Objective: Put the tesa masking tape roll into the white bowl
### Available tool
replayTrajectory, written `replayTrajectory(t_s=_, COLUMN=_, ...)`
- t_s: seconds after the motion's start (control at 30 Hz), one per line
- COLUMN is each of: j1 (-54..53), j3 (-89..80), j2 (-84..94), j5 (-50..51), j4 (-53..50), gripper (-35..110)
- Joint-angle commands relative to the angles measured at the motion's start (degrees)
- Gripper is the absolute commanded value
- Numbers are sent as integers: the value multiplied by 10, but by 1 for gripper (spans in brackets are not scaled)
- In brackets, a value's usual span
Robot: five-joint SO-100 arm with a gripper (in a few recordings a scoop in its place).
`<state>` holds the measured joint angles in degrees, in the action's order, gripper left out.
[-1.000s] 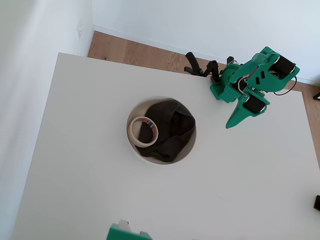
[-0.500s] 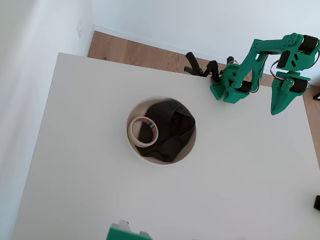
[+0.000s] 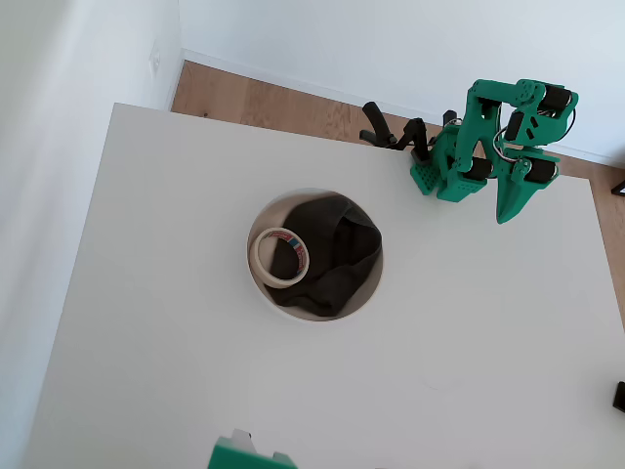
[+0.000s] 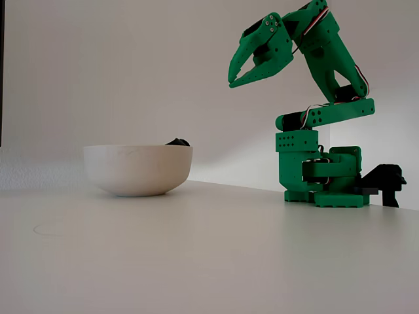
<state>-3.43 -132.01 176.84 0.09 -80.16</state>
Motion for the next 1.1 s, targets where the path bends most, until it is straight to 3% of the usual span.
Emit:
replayTrajectory(t_s=0.0, j1=-11, j3=-87, j2=72, j5=-16, j4=18, gripper=-8)
replayTrajectory(t_s=0.2, j1=-18, j3=-193, j2=173, j5=-30, j4=21, gripper=-8)
replayTrajectory(t_s=1.07, j1=-29, j3=-339, j2=173, j5=-12, j4=7, gripper=-8)
